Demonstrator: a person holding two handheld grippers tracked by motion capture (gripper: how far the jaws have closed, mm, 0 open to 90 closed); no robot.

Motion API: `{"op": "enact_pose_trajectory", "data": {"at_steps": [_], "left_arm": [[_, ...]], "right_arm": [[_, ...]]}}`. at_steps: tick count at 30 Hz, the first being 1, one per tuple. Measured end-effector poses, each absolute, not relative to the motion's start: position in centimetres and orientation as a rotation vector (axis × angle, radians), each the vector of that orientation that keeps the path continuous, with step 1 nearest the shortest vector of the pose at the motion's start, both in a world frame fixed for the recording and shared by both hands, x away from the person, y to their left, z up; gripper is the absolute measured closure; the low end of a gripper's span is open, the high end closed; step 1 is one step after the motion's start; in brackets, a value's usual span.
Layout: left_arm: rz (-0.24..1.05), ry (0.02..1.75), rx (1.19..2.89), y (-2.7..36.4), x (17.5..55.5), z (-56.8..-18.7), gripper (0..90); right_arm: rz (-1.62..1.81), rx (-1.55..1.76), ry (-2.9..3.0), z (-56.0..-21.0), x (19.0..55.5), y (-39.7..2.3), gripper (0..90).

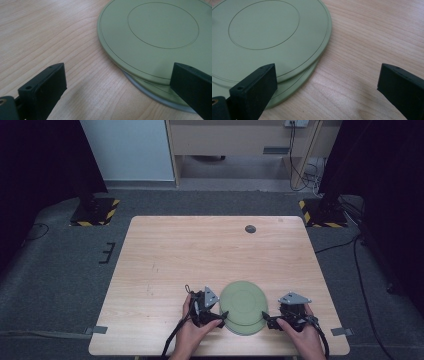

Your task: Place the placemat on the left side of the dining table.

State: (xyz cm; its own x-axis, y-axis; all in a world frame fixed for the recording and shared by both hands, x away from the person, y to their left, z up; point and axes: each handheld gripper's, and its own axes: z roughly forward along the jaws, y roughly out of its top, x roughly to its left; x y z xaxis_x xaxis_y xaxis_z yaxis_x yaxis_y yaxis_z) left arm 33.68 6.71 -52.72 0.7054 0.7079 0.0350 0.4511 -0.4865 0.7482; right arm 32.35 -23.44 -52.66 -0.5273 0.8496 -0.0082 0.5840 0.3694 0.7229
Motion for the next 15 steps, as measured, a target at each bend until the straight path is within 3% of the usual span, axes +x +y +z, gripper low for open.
{"op": "enact_pose_trajectory", "data": {"at_steps": [15], "left_arm": [[0.42,0.881,2.193,6.5,35.3,-52.4,0.0]], "right_arm": [[0.946,1.271,2.225,-52.7,33.3,-23.4,2.1]]}}
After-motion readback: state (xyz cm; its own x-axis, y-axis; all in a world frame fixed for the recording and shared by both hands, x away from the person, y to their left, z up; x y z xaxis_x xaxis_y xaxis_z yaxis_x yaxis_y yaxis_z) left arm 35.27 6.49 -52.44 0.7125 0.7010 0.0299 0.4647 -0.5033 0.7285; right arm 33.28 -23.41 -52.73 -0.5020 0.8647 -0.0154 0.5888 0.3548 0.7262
